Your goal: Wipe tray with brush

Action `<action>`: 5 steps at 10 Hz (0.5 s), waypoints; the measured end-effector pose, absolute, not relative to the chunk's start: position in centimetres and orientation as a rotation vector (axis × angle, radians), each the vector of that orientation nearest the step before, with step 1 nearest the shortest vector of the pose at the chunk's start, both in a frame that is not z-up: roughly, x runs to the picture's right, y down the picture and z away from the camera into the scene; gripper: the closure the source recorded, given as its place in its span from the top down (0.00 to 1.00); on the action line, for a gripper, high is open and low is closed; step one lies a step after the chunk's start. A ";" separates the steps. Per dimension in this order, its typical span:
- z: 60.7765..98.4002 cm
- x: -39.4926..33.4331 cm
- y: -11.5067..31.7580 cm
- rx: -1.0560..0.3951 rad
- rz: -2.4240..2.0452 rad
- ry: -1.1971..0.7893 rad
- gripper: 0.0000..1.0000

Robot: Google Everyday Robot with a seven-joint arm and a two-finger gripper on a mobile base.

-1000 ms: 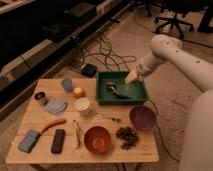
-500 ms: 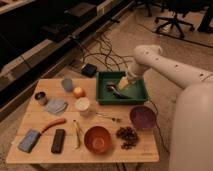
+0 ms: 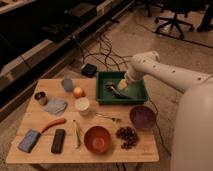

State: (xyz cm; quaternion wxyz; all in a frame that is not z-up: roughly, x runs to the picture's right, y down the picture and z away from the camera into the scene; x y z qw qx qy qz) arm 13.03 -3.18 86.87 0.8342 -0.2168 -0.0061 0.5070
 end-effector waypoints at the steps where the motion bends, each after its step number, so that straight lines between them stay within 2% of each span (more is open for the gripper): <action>1: 87.5 13.0 -3.3 -0.487 1.081 -0.035 0.65; 5: 90.9 10.0 -2.7 -0.579 1.055 -0.075 0.65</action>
